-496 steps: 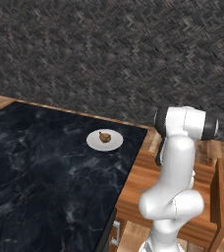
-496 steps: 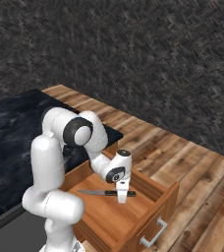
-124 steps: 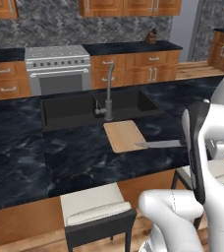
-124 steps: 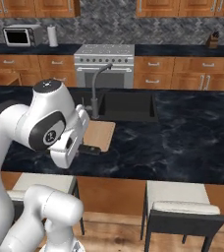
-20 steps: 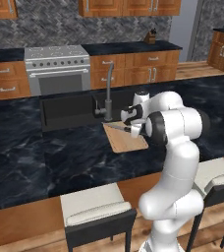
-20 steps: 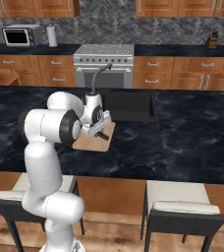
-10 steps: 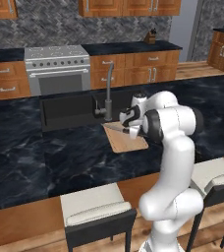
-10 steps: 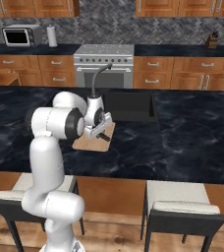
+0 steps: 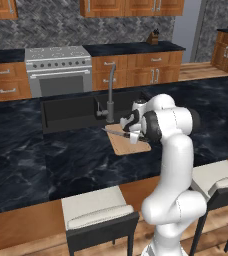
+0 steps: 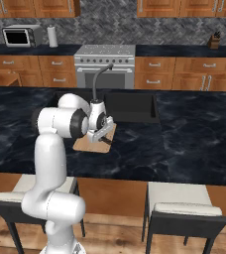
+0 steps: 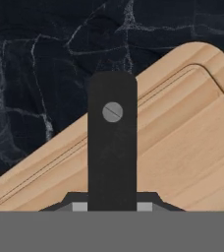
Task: Pick up the knife from the drawer and place it on the cutting board. Then place the meat from the plate to the cutting board.
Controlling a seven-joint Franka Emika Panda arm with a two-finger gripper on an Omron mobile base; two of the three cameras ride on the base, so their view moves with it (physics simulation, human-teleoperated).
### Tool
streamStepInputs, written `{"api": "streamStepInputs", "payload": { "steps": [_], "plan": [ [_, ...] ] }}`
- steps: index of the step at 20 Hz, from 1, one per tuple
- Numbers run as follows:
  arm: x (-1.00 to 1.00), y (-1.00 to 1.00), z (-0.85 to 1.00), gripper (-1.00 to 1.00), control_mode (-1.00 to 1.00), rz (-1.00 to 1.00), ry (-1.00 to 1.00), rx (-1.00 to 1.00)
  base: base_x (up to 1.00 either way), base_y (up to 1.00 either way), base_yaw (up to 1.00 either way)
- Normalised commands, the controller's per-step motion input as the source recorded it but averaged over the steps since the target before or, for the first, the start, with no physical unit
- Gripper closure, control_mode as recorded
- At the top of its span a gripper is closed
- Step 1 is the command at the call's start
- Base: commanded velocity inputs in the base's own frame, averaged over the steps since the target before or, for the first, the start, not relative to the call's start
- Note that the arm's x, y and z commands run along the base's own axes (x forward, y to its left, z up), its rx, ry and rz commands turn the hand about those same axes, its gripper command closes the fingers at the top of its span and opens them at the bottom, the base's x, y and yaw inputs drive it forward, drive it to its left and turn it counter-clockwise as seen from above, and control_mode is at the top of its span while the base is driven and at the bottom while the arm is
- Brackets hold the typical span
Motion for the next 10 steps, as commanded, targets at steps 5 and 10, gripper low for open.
{"api": "streamStepInputs", "payload": {
  "steps": [5,10],
  "plan": [
    [0.28,0.0,-0.35,1.0,-1.0,0.0,0.0,0.0,0.0,0.0,0.0],
    [0.23,0.0,-0.33,-1.0,-1.0,0.0,0.0,0.02,0.0,0.0,0.0]
  ]
}}
